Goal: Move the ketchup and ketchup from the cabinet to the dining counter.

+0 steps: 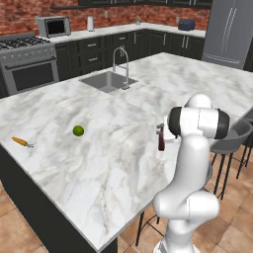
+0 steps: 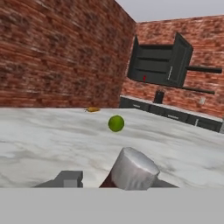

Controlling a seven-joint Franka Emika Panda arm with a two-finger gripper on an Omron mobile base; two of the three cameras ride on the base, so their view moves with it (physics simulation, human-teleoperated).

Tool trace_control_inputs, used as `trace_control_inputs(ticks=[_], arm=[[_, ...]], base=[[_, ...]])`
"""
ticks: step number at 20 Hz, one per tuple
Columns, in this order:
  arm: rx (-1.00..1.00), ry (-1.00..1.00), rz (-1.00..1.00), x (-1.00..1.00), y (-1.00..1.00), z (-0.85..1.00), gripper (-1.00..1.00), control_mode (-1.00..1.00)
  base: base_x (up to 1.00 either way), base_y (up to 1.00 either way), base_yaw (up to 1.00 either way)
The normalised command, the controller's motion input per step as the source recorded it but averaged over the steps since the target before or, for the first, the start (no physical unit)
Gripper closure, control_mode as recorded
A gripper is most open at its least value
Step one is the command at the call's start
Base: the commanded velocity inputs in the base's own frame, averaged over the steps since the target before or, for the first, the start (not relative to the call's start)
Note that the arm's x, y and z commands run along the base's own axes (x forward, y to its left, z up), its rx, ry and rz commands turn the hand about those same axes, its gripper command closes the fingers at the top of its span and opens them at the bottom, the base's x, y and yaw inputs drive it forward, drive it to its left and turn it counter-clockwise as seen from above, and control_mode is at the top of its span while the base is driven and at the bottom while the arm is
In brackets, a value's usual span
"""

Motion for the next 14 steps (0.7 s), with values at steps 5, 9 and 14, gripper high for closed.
trace_control_inputs(ticks=[5, 9, 14], arm=[[0.0, -0.05, -0.11, -0.43, 0.03, -0.44, 1.0, -1.0], [0.0, -0.07, -0.15, -0.35, 0.03, -0.42, 1.0, -1.0], [0.0, -0.05, -0.17, -0.17, 0.03, -0.37, 1.0, -1.0]], base=[[0.0, 0.0, 0.0], [0.0, 0.0, 0.0], [0.0, 0.0, 0.0]])
